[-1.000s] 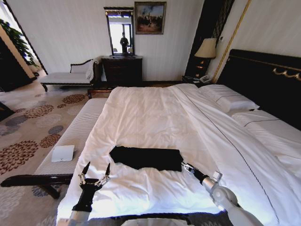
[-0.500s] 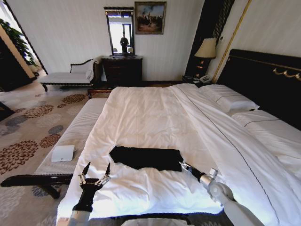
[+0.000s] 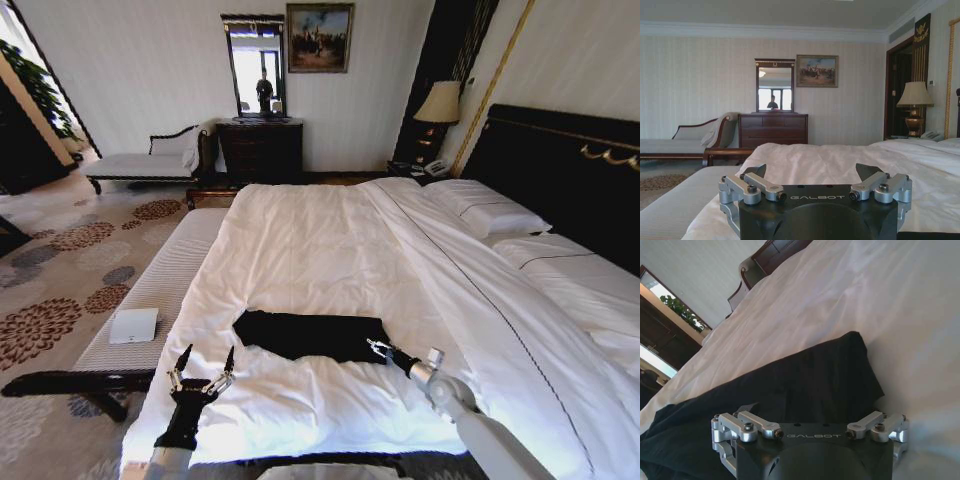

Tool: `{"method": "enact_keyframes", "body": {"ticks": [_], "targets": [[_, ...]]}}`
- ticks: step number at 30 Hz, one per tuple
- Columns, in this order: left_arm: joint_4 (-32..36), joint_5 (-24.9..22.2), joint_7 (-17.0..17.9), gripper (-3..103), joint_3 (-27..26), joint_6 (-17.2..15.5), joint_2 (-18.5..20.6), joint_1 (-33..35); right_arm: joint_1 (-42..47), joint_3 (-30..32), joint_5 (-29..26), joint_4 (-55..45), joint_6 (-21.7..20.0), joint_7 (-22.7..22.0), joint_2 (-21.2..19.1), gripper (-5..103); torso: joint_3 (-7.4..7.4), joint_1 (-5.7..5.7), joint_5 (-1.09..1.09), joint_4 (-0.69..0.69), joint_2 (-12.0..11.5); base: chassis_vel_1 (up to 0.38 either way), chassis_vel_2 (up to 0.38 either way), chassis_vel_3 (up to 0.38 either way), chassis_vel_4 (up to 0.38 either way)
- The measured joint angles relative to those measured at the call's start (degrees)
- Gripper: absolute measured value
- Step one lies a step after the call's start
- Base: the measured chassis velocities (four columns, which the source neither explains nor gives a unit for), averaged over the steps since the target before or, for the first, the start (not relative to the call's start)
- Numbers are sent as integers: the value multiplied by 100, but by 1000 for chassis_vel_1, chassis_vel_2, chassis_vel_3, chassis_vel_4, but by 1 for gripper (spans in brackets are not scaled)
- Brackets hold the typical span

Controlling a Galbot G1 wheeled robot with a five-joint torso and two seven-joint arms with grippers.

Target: Fold the clothes on the bed.

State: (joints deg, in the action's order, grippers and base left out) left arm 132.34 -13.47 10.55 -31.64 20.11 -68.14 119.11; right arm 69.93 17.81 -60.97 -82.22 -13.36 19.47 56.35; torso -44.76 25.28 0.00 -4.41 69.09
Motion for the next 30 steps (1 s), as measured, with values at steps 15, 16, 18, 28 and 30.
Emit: {"method": "enact_keyframes", "body": {"ticks": [15, 16, 18, 28, 30], "targets": [[-5, 0, 0, 100, 0, 0, 0, -1, -108, 16, 98, 43, -15, -6, 119, 63, 0, 0, 1, 0, 0, 0, 0, 0, 0], [-5, 0, 0, 100, 0, 0, 0, -1, -97, 18, 98, 34, -15, -7, 118, 57, 0, 0, 1, -1, 0, 0, 0, 0, 0], [-5, 0, 0, 100, 0, 0, 0, -1, -79, 18, 98, 16, -15, -16, 116, 52, 0, 0, 0, 0, 0, 0, 0, 0, 0], [-5, -1, -1, 100, 0, 0, 0, -2, 61, 56, 125, -85, -2, -50, 125, 14, 0, 0, 0, 0, 0, 0, 0, 0, 0], [-5, 0, -1, 100, 0, 0, 0, -2, 60, 57, 141, -91, 0, -72, 143, 5, 0, 0, 0, 0, 0, 0, 0, 0, 0]]}}
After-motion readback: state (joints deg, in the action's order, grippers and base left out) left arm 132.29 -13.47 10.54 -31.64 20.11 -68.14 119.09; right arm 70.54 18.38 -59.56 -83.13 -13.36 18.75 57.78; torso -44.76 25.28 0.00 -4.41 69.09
